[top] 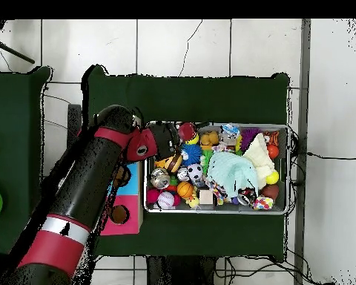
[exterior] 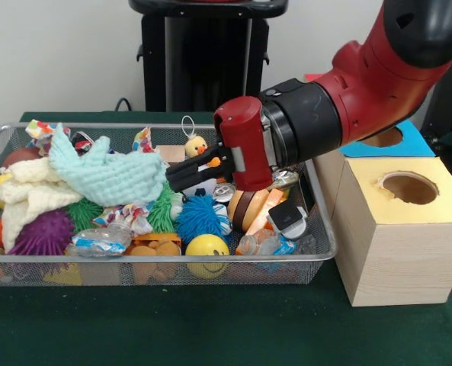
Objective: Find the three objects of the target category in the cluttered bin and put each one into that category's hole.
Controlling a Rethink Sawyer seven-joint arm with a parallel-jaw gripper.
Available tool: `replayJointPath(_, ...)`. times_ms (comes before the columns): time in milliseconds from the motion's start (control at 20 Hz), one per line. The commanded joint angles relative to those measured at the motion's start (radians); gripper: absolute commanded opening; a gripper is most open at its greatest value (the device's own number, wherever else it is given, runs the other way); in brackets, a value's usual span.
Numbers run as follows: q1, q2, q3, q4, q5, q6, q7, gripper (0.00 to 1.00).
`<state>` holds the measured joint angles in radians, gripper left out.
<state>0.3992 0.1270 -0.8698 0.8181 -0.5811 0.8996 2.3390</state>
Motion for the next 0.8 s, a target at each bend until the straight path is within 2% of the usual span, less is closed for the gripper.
replayJointPath(50,-0.001,0.056,0.133,0.133,-0.014,-0.018,-0.049,0.0)
replayJointPath(550,-0.007,0.066,0.158,0.14,-0.009,-0.038,-0.081,0.0)
replayJointPath(800,-0.002,0.071,0.149,0.137,-0.005,-0.023,-0.066,0.0)
